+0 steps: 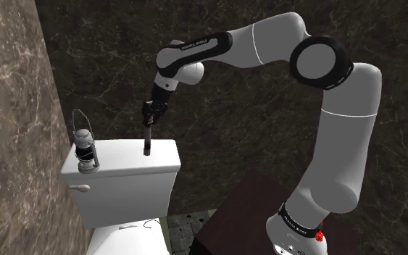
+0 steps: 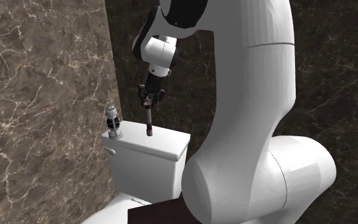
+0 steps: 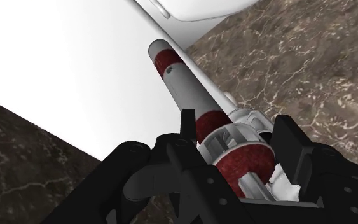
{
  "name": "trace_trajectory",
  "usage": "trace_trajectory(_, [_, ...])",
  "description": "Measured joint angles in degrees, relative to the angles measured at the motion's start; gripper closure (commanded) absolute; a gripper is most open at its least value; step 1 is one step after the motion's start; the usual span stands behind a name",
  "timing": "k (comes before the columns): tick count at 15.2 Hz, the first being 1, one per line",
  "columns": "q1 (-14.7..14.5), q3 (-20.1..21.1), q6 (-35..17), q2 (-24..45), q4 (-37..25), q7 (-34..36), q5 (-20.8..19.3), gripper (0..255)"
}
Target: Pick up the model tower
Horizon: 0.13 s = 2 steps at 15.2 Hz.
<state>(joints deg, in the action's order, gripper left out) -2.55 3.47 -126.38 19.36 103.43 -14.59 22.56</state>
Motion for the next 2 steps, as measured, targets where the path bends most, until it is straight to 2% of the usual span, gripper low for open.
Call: trace_trajectory(2, [0.0,0.0,0.8,-0.6,-0.3,0.4,-0.2,255])
